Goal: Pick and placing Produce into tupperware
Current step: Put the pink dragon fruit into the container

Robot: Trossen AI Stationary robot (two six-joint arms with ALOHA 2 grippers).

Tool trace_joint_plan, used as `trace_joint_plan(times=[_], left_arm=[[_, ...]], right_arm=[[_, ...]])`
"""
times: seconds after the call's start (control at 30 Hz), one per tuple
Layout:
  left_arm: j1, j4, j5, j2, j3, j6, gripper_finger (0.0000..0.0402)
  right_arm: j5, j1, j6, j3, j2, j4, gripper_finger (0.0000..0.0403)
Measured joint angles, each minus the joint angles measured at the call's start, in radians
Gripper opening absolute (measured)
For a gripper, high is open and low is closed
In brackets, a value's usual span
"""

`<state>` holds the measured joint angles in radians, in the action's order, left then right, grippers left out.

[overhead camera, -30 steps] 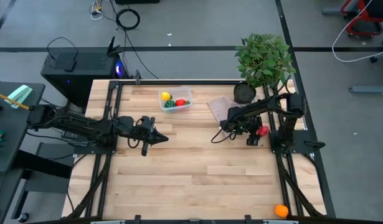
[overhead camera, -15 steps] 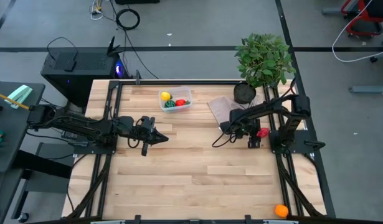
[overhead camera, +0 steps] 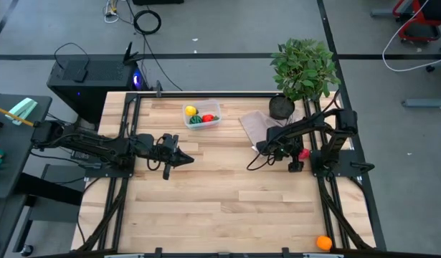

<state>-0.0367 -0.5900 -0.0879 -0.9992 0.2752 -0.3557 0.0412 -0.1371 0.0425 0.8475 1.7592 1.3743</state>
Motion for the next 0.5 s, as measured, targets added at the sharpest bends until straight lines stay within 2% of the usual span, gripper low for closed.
trace_joint_plan(times=[0.23,0.5], left_arm=[[0.000,0.000,0.000,0.000,0.000,0.001,0.0008],[0.000,0.000,0.000,0.000,0.000,0.000,0.0023]], right_arm=[[0.002,0.000,0.000,-0.005,0.023,-0.012,0.0365],[0.007,0.000,0.010,-0.005,0.081,-0.028,0.0334]])
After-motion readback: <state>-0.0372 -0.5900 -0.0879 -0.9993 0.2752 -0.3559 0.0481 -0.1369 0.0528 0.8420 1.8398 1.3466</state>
